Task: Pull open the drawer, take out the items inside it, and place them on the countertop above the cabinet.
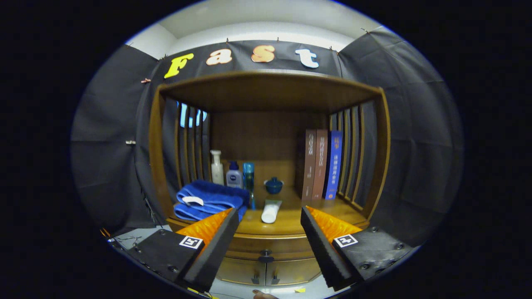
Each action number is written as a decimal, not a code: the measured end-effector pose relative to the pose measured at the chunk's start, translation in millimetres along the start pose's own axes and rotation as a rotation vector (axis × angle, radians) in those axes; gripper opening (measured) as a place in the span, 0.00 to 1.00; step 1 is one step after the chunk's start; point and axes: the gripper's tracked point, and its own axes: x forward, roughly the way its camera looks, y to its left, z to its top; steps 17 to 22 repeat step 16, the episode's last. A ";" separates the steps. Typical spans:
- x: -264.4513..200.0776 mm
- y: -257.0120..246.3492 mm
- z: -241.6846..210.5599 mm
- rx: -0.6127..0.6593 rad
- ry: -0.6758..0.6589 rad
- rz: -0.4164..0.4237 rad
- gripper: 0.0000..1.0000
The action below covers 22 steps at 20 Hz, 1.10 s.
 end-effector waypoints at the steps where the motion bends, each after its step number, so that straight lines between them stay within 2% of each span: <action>1: -10.3 -0.3 12.1 -0.007 -0.010 -0.003 0.99; 11: -75.4 14.8 72.4 0.018 -0.091 0.053 0.99; 22: -88.8 13.7 77.3 0.028 -0.081 0.065 0.99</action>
